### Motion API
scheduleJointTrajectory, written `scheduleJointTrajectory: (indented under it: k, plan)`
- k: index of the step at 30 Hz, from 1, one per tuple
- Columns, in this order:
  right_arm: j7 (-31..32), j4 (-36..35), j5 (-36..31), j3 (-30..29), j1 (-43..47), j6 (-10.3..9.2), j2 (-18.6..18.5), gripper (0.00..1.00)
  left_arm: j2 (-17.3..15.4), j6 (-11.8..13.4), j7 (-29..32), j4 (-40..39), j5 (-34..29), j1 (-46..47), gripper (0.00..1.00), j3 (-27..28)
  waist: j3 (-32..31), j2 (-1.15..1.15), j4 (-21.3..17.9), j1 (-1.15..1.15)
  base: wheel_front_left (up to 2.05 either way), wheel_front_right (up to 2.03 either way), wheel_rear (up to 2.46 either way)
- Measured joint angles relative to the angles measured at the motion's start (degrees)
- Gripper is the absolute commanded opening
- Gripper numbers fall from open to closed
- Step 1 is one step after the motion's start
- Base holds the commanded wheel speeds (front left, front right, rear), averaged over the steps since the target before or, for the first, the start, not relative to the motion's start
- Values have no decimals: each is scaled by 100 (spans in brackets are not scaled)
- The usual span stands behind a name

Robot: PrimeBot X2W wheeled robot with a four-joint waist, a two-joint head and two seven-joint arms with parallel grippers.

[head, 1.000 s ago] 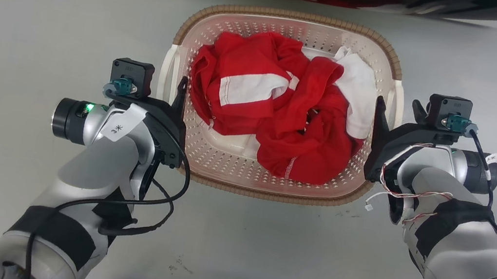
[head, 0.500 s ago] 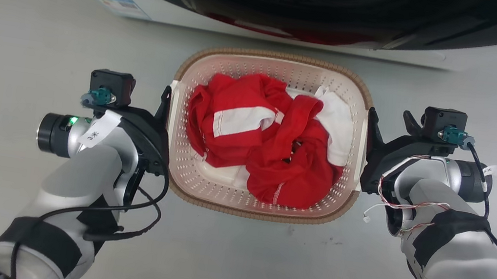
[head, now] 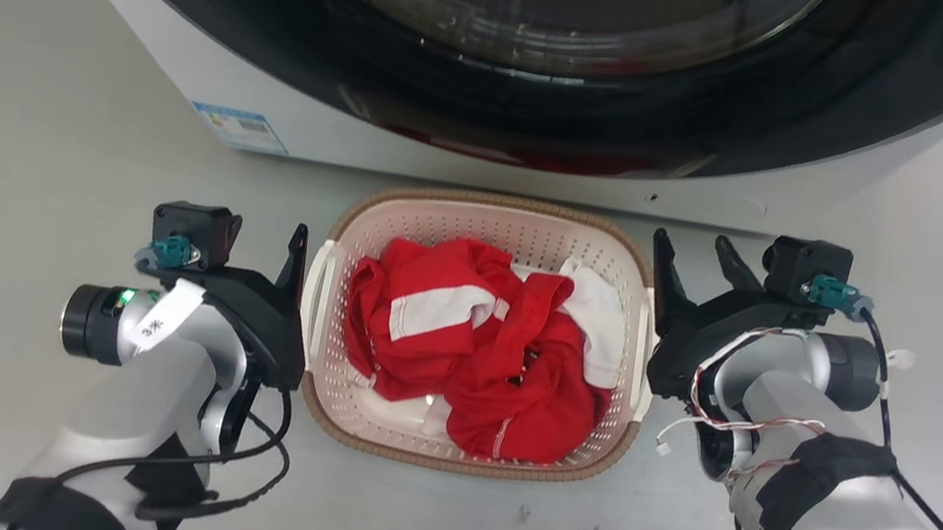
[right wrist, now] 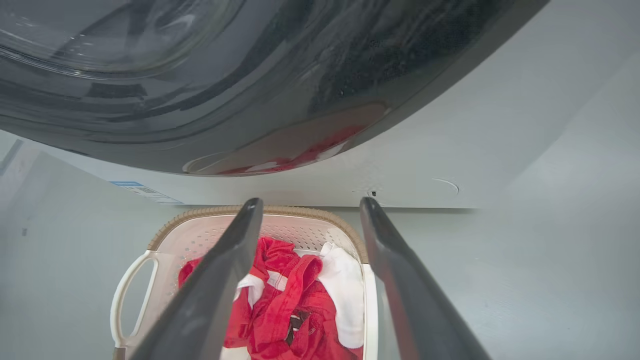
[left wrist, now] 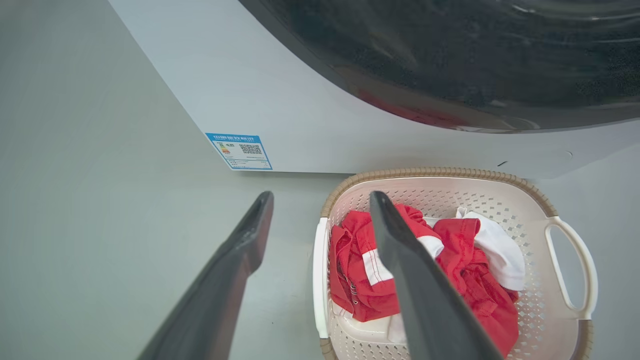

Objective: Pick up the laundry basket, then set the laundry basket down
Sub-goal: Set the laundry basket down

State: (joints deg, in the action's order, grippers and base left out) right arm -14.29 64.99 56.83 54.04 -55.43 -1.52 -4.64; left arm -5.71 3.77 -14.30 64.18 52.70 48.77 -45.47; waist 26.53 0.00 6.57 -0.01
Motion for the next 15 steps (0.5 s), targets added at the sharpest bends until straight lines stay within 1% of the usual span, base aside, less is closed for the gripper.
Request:
scheduleJointTrajectory:
  k: [4, 7, 11, 12, 15]
  plan:
    - [0, -253, -78, -162, 234, -8, -5, 100, -100, 85, 0, -270, -111, -275, 100, 116, -312, 0, -35, 0, 0, 0, 0]
    - [0, -470, -205, -301, 434, -59, -36, 100, -192, 146, -1, -520, -303, -531, 100, 241, -539, 0, -64, 0, 0, 0, 0]
    - [0, -779, -319, -538, 758, -160, -148, 100, -264, 233, -1, -893, -468, -900, 100, 380, -830, 0, -104, 0, 0, 0, 0]
    - [0, -957, -365, -675, 951, -210, -218, 100, -326, 236, -1, -1088, -615, -1092, 100, 461, -971, 0, -122, -1, 0, 0, 0]
    - [0, -1243, -477, -871, 1289, -287, -294, 100, -411, 285, -1, -1391, -754, -1377, 100, 625, -1176, 0, -144, -1, 0, 0, 0]
